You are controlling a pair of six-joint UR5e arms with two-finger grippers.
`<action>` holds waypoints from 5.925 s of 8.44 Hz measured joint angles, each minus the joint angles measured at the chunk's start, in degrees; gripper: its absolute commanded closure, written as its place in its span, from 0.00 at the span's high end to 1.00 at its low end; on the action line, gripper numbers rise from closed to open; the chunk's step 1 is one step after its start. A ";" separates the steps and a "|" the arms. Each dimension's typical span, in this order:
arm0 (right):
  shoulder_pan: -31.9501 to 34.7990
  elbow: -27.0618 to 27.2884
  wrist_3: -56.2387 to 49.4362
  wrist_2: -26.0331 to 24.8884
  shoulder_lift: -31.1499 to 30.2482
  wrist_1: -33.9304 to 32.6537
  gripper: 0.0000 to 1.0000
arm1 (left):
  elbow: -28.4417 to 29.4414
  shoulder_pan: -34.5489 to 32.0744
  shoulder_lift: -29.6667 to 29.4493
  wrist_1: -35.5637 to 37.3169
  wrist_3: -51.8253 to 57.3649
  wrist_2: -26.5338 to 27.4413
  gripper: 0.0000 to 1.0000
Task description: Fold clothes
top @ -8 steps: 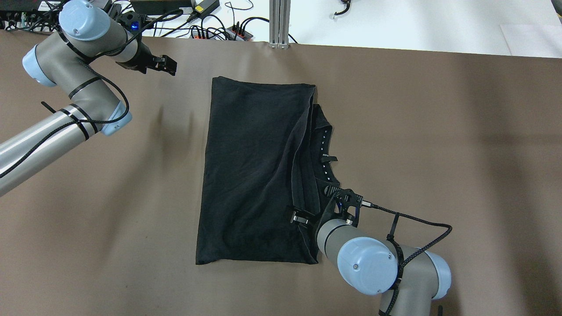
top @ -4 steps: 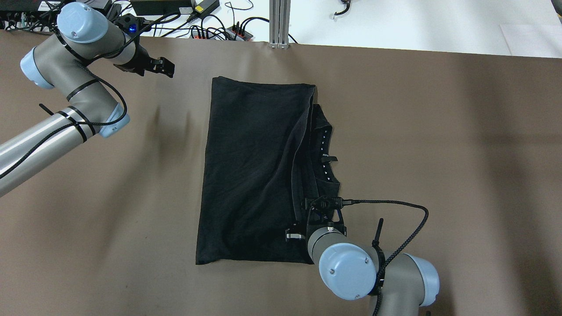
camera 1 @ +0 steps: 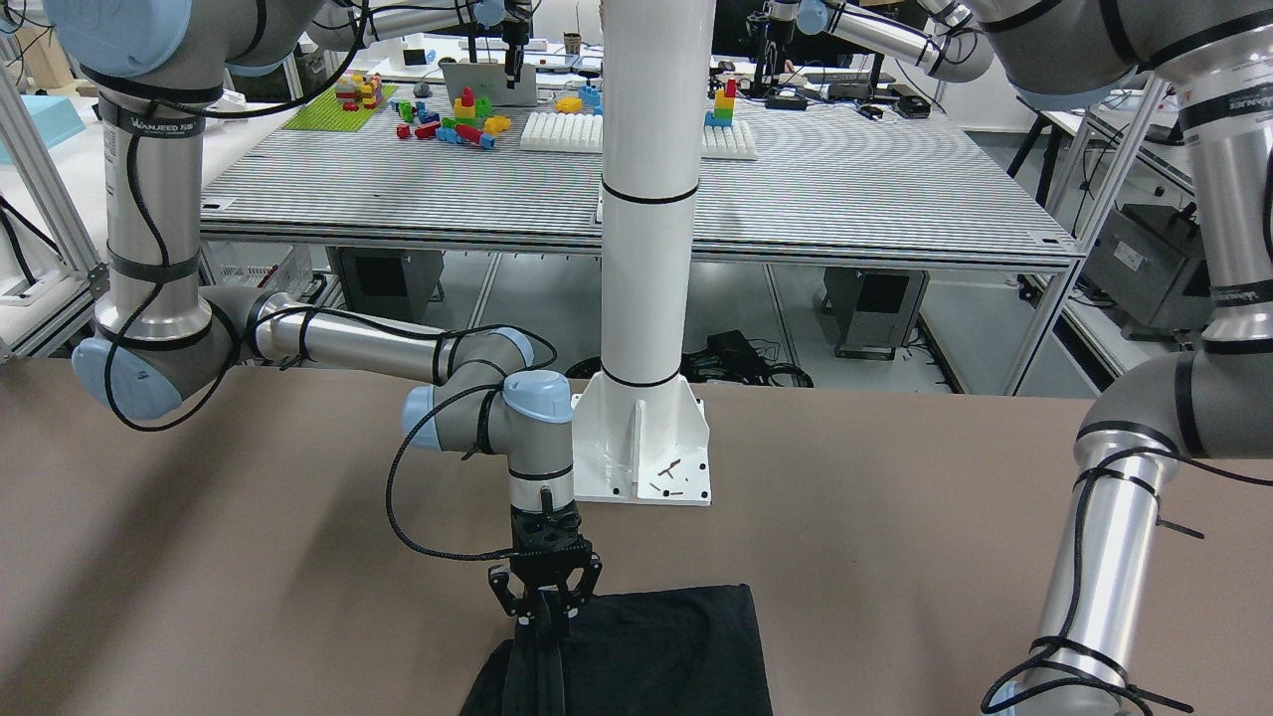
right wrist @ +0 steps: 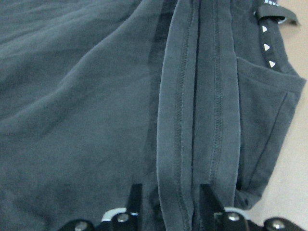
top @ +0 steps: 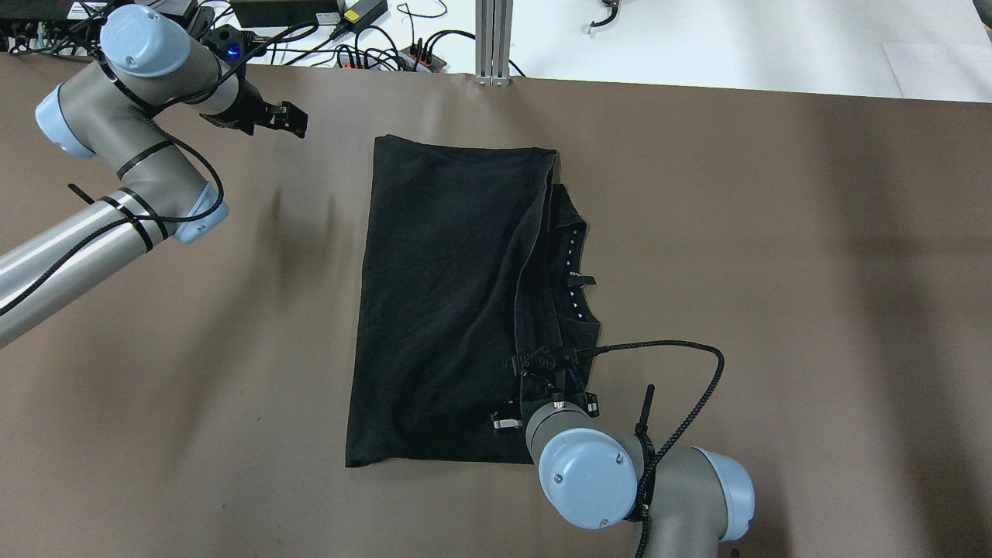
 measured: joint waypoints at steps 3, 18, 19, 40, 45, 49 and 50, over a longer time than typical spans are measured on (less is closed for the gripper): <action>-0.08 -0.17 -1.92 -0.17 -0.22 0.00 0.18 | 0.09 0.61 0.00 -0.04 0.03 0.01 0.95; -2.99 7.61 9.07 -0.02 -9.31 1.28 0.92 | 0.08 0.68 0.00 -0.08 -0.01 0.03 0.95; -2.61 8.07 9.34 0.04 -9.20 1.87 0.93 | 0.03 0.68 0.00 -0.08 -0.04 0.01 0.95; 8.12 9.85 30.67 3.77 -6.32 7.89 0.93 | -56.15 38.12 37.66 0.24 -59.80 28.30 0.95; 7.91 9.40 30.89 3.76 -6.49 7.97 0.93 | -54.38 46.71 36.22 0.23 -61.62 35.99 0.95; 7.61 9.37 31.09 3.77 -6.49 8.01 0.93 | -52.75 49.29 34.50 0.36 -65.47 39.15 0.94; 7.58 9.37 31.10 3.77 -6.49 8.01 0.93 | -52.10 49.70 33.65 0.40 -66.34 39.73 0.94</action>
